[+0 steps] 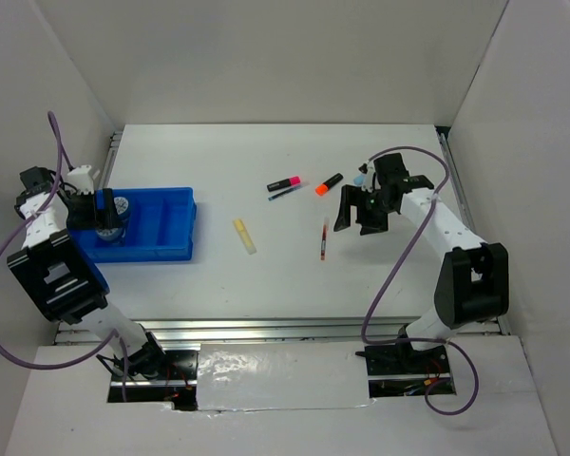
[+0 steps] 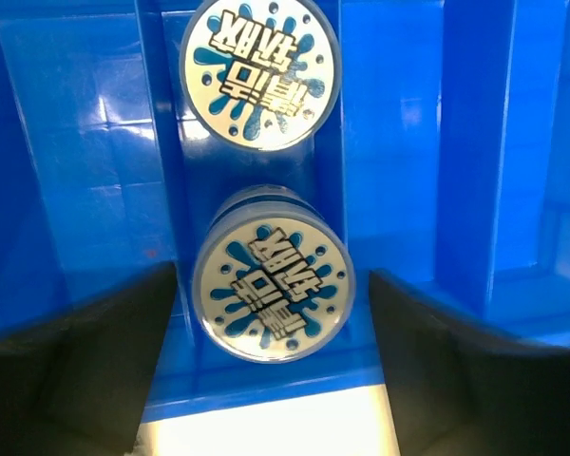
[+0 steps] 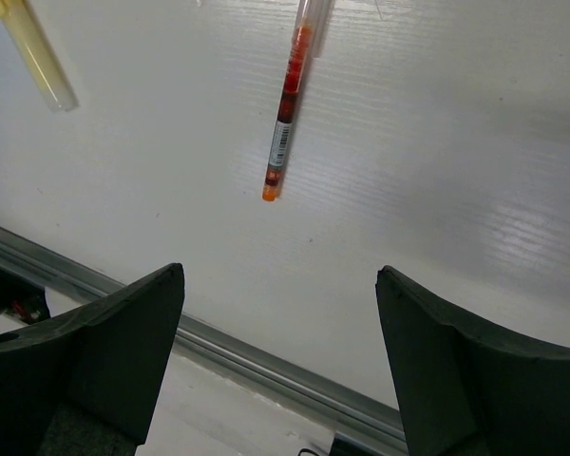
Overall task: Sort the stationery into containers
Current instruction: Place the stationery in the storage box, then pick up the pen from the center of the board.
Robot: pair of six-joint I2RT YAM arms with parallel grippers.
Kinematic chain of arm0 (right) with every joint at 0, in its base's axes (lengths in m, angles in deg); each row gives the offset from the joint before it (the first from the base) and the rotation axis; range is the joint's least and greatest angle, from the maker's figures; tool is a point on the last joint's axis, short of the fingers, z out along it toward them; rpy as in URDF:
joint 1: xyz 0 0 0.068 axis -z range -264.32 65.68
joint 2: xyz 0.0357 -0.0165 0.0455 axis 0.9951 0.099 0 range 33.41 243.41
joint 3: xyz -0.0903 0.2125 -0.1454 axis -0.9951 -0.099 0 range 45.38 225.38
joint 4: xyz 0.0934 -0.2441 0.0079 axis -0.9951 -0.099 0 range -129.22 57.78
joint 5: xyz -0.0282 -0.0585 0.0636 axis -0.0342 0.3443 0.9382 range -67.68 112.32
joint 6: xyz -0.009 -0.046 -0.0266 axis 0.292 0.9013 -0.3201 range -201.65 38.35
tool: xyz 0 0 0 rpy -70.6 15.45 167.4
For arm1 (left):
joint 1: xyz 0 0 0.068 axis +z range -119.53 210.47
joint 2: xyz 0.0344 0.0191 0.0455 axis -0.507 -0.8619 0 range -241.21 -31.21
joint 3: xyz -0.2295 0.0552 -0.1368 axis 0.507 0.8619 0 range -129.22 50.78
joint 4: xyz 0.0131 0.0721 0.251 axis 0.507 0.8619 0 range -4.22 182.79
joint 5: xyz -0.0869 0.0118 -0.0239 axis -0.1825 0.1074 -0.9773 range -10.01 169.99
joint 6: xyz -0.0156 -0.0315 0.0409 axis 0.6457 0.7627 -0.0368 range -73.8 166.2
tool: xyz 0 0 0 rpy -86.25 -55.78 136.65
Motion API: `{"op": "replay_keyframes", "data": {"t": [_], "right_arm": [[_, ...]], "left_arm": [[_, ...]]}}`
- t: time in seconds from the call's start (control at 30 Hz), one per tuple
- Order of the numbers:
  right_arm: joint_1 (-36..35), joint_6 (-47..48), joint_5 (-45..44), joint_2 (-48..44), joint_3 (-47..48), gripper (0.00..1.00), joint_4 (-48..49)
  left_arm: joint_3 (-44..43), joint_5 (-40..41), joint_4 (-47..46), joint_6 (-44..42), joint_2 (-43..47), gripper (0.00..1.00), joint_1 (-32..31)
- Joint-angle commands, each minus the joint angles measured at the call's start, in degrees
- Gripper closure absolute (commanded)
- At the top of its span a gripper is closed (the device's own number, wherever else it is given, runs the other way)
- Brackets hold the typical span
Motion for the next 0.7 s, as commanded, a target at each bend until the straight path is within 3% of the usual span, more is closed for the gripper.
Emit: {"op": "replay_keyframes", "data": {"t": [0.0, 0.33, 0.5, 0.6, 0.67], "right_arm": [[-0.68, -0.6, -0.69, 0.8, 1.51, 0.12, 1.5], [-1.99, -1.65, -2.27, 0.46, 0.28, 0.12, 2.98], [-6.29, -4.37, -8.24, 0.71, -1.92, 0.15, 6.76], [-9.9, -6.13, -12.72, 3.96, -0.34, 0.29, 6.95], [-12.79, -7.62, -16.66, 6.16, 1.06, 0.47, 6.68]], "left_arm": [[-0.12, -1.61, -2.44, -0.47, -0.06, 0.01, 0.42], [-3.81, -4.86, 0.19, 0.23, 4.15, 0.01, 0.42], [-8.21, -7.94, 0.46, 2.87, 8.63, 0.01, -2.46], [-7.42, -5.49, -1.73, 4.36, 12.05, 0.02, -6.16], [-5.24, -2.51, -4.36, 5.5, 15.39, 0.04, -9.22]]}}
